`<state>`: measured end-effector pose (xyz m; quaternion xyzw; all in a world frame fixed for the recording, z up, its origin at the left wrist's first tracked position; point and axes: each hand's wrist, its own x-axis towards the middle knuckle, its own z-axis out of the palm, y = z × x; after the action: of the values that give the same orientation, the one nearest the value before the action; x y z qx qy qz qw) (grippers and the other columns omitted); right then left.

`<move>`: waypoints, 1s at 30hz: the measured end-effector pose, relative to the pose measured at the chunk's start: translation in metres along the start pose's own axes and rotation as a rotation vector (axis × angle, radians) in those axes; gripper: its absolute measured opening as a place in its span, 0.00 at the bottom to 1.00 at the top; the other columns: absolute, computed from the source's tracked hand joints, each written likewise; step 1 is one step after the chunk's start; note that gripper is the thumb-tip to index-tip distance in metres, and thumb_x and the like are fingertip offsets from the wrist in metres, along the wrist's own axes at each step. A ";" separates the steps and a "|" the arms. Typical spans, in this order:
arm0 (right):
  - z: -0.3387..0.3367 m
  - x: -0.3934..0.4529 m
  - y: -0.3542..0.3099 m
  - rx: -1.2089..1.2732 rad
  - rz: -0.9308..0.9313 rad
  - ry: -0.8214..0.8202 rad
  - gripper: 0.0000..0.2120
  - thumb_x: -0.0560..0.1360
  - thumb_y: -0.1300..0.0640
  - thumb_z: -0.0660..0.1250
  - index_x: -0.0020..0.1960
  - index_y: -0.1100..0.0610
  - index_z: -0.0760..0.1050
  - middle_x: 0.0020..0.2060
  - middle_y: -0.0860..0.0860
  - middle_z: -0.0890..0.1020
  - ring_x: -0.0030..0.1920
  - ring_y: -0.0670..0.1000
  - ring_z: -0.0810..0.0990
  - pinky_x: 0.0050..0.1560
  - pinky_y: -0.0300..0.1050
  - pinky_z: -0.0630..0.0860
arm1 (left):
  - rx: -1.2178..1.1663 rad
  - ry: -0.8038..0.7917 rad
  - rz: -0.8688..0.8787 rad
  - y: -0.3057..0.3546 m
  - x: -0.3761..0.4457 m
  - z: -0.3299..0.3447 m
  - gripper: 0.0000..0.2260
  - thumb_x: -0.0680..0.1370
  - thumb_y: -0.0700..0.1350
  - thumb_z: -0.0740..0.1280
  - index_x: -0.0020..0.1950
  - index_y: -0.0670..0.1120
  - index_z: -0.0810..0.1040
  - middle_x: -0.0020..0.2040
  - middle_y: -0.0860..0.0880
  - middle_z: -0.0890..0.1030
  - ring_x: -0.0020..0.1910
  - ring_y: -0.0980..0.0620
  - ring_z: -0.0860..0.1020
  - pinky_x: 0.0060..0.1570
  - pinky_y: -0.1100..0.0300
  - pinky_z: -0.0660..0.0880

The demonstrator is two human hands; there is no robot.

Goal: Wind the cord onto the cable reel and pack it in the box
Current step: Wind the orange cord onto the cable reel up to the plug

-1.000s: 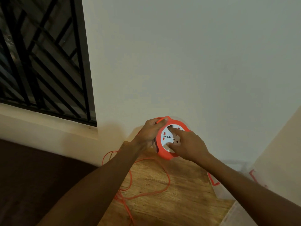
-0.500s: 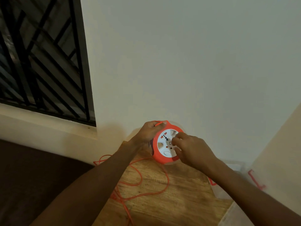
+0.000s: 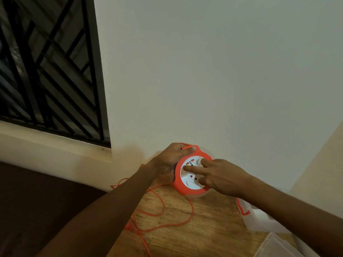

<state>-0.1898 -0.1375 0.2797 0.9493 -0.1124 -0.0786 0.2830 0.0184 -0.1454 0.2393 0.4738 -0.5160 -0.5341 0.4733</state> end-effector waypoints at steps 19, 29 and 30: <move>0.003 0.011 -0.024 -0.076 0.056 -0.151 0.21 0.78 0.55 0.66 0.71 0.50 0.70 0.75 0.57 0.58 0.61 0.65 0.72 0.55 0.62 0.76 | 0.090 -0.019 0.002 0.006 0.001 0.002 0.15 0.81 0.49 0.69 0.64 0.41 0.82 0.53 0.43 0.88 0.46 0.46 0.87 0.48 0.51 0.86; -0.006 0.015 -0.022 -0.027 0.314 -0.118 0.29 0.81 0.55 0.59 0.77 0.45 0.49 0.73 0.71 0.56 0.56 0.68 0.78 0.58 0.61 0.75 | -0.002 0.056 0.096 0.012 0.005 0.003 0.16 0.82 0.51 0.67 0.66 0.45 0.81 0.59 0.43 0.86 0.55 0.40 0.86 0.58 0.42 0.83; -0.005 0.015 -0.019 -0.058 0.316 -0.122 0.30 0.79 0.53 0.63 0.76 0.45 0.54 0.71 0.72 0.61 0.52 0.68 0.80 0.54 0.60 0.77 | -0.005 0.074 0.094 0.011 0.006 0.003 0.17 0.82 0.52 0.67 0.67 0.45 0.81 0.59 0.43 0.86 0.55 0.39 0.86 0.58 0.42 0.82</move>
<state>-0.1714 -0.1228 0.2717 0.9048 -0.2748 -0.0939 0.3116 0.0149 -0.1509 0.2499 0.4671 -0.5185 -0.4947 0.5179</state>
